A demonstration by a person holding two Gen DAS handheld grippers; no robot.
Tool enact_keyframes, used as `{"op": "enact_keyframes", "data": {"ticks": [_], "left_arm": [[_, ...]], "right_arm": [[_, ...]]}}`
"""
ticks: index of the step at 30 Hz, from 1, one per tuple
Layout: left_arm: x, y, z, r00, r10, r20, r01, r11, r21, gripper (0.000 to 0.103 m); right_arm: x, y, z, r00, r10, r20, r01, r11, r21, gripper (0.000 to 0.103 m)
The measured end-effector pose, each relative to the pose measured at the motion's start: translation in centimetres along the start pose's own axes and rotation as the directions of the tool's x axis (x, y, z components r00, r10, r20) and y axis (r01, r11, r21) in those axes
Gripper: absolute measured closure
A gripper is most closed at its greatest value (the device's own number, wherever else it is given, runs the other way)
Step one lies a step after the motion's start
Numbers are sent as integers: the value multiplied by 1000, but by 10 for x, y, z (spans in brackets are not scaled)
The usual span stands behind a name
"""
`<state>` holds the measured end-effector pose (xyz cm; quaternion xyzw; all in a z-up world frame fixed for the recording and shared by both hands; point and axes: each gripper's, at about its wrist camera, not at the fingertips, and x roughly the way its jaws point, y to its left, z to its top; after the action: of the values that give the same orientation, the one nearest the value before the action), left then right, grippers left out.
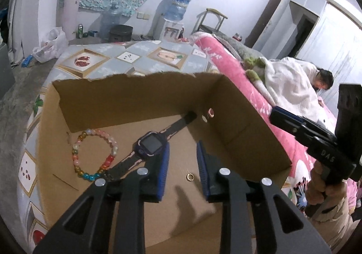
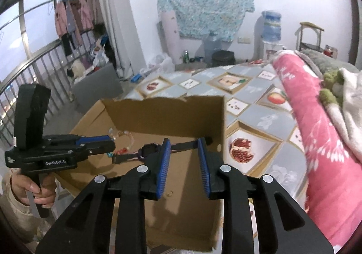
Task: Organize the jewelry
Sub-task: 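Withdraw the right gripper from the box toward the pink bead bracelet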
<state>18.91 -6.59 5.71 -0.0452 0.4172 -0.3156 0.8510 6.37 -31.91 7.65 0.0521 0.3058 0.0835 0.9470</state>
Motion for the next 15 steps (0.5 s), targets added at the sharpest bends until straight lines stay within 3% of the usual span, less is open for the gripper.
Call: {"op": "enact_keyframes", "data": {"ticks": [10, 15], "left_arm": [[-51, -1, -9, 994, 24, 110, -25, 1000, 10, 78], [-91, 3, -35, 986, 50, 159, -56, 998, 32, 76]], "right_arm": [[-43, 1, -14, 999, -24, 42, 23, 1000, 20, 67], [-69, 2, -33, 999, -29, 30, 28, 999, 37, 67]]}}
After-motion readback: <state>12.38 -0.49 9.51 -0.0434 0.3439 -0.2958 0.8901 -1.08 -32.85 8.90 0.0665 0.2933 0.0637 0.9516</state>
